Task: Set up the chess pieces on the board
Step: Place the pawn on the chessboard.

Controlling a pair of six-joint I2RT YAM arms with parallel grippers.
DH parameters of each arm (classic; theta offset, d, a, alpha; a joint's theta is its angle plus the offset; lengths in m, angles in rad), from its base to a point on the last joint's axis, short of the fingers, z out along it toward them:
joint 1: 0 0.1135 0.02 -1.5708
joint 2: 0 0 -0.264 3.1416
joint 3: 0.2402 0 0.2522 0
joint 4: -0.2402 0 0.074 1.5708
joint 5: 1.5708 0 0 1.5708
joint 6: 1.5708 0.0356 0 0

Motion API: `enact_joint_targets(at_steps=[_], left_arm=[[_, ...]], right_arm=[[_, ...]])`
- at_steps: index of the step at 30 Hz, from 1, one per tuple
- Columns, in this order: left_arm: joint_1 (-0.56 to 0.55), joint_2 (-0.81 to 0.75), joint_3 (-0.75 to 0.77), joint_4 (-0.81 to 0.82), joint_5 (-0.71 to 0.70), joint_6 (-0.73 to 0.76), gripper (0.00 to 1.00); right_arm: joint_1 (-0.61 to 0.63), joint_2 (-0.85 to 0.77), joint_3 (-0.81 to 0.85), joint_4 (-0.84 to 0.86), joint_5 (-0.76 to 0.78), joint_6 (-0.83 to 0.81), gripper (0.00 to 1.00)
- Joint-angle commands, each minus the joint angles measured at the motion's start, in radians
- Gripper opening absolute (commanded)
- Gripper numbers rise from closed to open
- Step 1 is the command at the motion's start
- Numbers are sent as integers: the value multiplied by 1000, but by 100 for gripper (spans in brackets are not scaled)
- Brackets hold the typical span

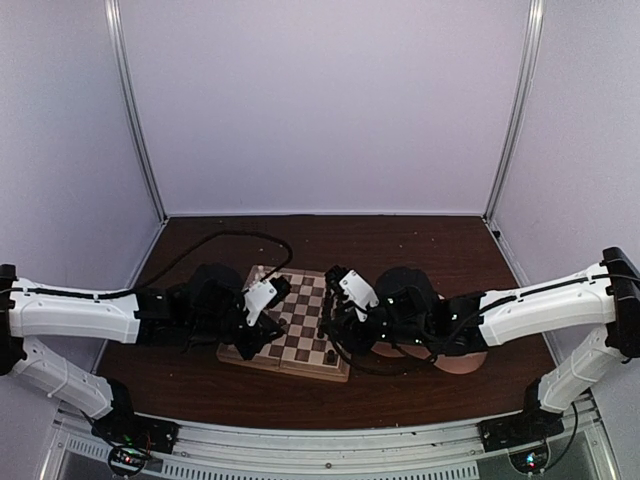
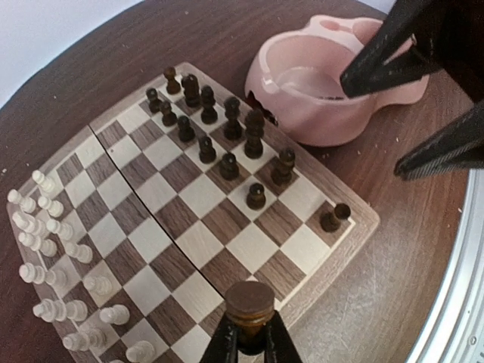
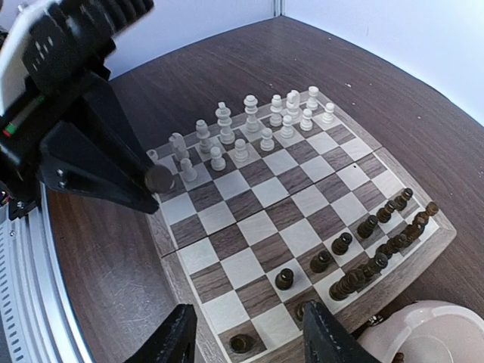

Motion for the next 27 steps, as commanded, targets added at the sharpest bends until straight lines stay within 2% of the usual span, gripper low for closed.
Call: enact_joint_targets(at_steps=[1, 8, 16, 24, 27], left_arm=[[3, 34, -20, -45, 77, 22, 8], [3, 207, 70, -98, 61, 7, 1], [3, 274, 100, -100, 24, -5, 2], [3, 279, 100, -100, 13, -11, 16], [4, 279, 101, -106, 7, -14, 17]], right_arm=[[-7, 9, -6, 52, -65, 22, 50], [-12, 8, -7, 40, -17, 17, 50], [-19, 7, -8, 38, 12, 23, 50], [-24, 14, -8, 36, 19, 25, 50], [-25, 12, -7, 35, 15, 26, 50]])
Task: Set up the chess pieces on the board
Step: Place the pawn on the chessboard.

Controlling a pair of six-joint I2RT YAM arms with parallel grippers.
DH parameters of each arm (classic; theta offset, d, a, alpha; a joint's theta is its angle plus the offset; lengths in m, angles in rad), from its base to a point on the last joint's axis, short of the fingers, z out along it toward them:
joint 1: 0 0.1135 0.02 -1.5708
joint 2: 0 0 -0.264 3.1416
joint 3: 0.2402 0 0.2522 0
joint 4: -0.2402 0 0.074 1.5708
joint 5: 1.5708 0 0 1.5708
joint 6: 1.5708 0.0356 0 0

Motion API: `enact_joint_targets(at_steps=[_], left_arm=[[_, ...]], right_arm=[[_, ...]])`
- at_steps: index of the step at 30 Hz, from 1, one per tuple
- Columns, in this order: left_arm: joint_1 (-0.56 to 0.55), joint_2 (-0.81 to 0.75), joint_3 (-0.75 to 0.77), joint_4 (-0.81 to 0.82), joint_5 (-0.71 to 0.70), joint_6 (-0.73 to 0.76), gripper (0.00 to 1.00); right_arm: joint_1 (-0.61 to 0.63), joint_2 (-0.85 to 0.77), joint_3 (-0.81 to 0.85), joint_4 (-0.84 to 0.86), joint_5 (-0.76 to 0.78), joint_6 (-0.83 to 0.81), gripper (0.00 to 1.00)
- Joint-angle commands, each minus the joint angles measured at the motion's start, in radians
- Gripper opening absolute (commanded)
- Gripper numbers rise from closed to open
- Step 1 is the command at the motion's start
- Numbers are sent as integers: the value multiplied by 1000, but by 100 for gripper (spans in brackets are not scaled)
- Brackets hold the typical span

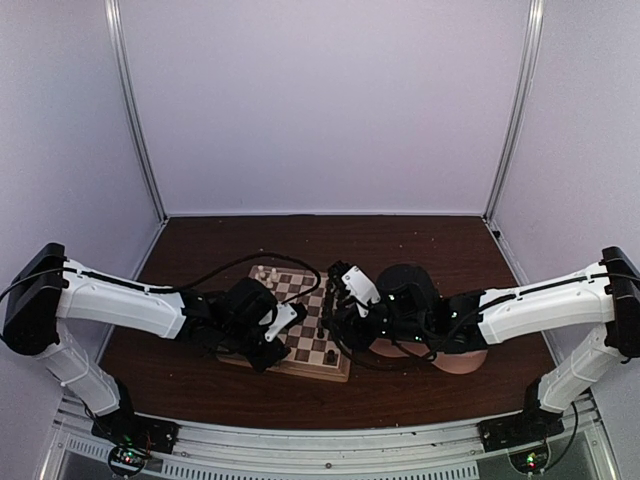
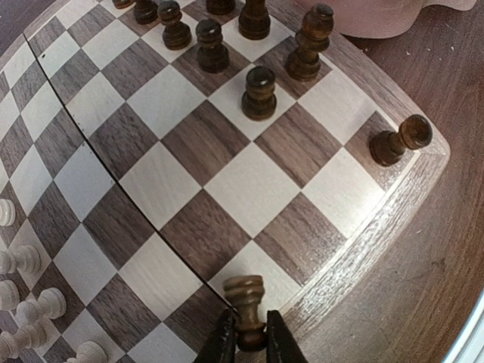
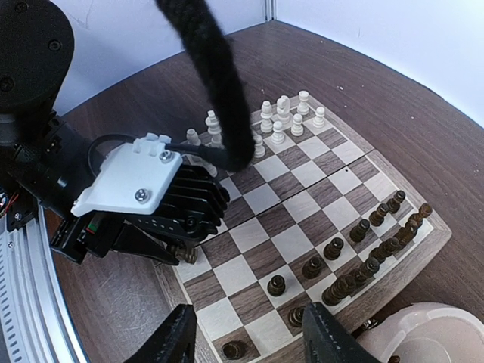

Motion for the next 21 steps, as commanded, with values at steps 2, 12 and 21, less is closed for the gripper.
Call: enact_joint_targets(at_steps=[2, 12, 21], left_arm=[[4, 1, 21, 6, -20, -12, 19], [3, -12, 17, 13, -17, -11, 27], [3, -81, -41, 123, 35, -15, 39]], right_arm=[[-9, 10, -8, 13, 24, 10, 50], [-12, 16, -2, 11, 3, 13, 50], [-13, 18, 0, 14, 0, 12, 50]])
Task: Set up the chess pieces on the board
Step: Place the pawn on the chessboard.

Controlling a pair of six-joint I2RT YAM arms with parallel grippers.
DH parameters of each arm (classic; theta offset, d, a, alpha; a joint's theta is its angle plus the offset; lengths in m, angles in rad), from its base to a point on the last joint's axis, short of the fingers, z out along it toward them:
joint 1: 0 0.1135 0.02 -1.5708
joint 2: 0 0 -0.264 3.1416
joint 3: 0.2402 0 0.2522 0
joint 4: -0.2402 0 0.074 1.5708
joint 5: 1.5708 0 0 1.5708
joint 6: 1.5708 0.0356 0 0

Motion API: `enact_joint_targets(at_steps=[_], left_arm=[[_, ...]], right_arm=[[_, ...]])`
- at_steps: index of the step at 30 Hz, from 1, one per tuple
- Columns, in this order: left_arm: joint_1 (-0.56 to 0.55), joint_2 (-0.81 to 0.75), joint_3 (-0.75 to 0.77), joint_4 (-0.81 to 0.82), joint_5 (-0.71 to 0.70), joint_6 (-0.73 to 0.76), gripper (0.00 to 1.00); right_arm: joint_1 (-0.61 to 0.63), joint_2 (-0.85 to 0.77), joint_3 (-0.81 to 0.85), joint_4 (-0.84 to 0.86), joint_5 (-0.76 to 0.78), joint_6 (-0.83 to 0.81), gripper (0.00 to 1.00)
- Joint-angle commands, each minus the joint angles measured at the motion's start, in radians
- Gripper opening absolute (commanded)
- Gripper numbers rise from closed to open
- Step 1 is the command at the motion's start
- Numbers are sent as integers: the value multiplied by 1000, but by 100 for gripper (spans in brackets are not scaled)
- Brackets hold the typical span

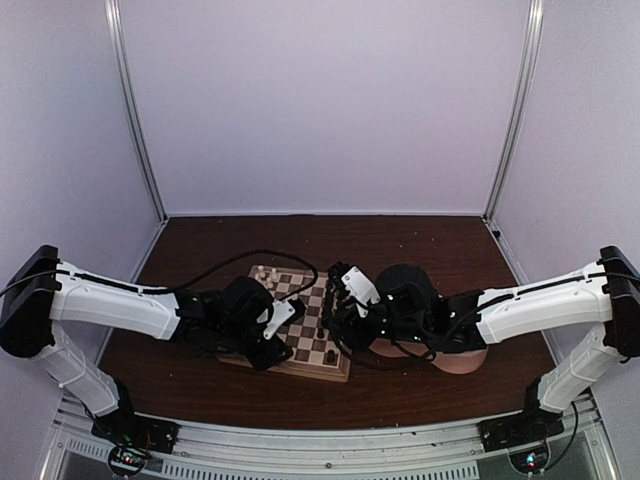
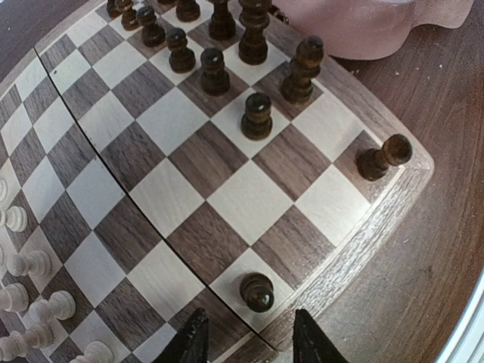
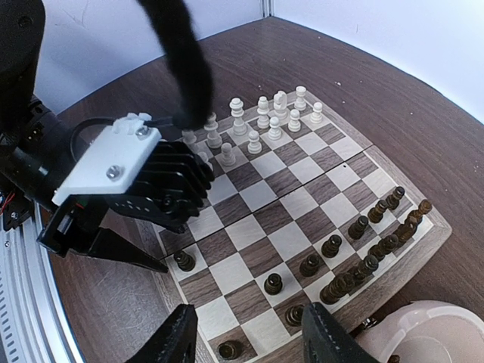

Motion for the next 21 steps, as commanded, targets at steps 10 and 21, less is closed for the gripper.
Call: enact_joint_targets(at_steps=[10, 21], left_arm=[[3, -52, -29, 138, 53, -7, 29], [2, 17, 19, 104, 54, -13, 26]], right_arm=[[-7, 4, 3, 13, 3, 9, 49], [-7, 3, 5, 8, -3, 7, 49]])
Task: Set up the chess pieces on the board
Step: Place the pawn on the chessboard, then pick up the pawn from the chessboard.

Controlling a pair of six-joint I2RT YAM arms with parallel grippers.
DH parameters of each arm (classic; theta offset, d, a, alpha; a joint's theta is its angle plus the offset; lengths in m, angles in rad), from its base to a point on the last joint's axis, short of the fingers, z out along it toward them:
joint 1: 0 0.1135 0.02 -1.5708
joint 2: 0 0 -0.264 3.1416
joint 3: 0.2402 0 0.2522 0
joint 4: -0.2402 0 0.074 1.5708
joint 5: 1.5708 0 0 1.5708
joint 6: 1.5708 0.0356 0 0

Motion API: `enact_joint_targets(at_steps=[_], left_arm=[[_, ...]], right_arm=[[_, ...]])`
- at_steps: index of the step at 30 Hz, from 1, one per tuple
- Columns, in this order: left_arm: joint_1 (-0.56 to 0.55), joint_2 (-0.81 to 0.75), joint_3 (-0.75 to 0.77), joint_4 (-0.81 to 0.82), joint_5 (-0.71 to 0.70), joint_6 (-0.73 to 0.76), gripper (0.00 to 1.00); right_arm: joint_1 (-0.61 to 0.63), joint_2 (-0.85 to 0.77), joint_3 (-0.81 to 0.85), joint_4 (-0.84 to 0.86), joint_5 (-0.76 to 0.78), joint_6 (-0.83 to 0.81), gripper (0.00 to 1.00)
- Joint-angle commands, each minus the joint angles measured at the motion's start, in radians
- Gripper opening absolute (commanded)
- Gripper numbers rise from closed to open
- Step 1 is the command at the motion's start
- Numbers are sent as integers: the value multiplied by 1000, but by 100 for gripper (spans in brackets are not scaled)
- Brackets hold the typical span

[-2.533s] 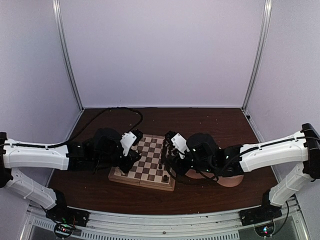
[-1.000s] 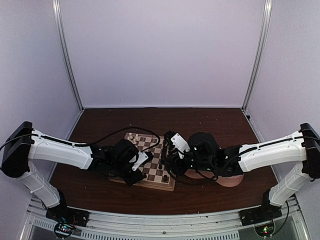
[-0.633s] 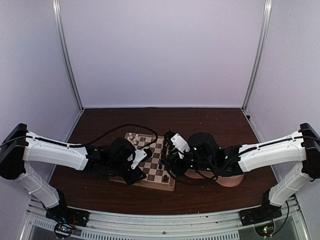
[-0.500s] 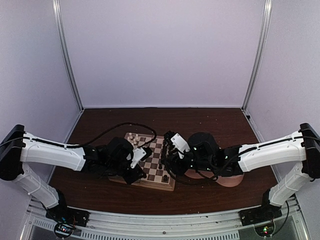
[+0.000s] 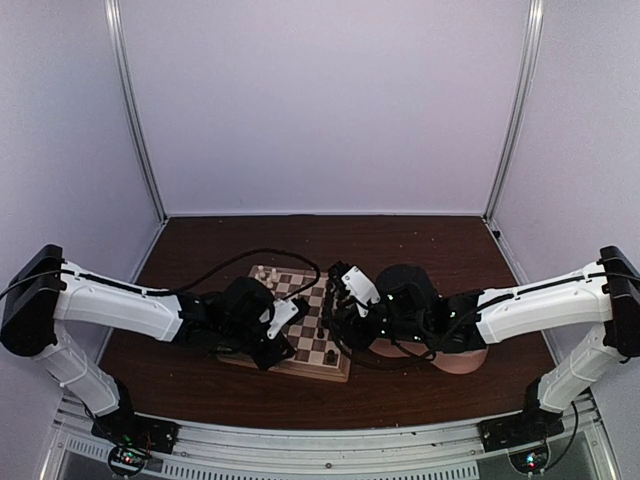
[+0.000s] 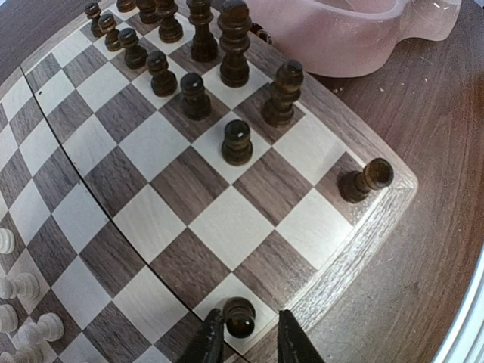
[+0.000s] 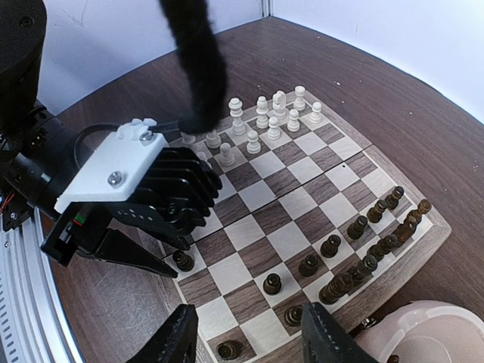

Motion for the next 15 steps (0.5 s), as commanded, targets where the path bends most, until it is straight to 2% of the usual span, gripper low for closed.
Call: enact_joint_targets(at_steps=[1, 8, 12, 15], left_arm=[[2, 11, 39, 9, 3, -11, 25], [4, 21, 50, 1, 0, -10, 19], [3, 41, 66, -19, -11, -16, 25], [4, 47, 69, -27, -15, -19, 24]], right_arm=[[-5, 4, 7, 7, -5, 7, 49], [-5, 6, 7, 5, -4, 7, 49], [-5, 4, 7, 5, -5, 7, 49], [-6, 7, 11, 3, -9, 9, 49]])
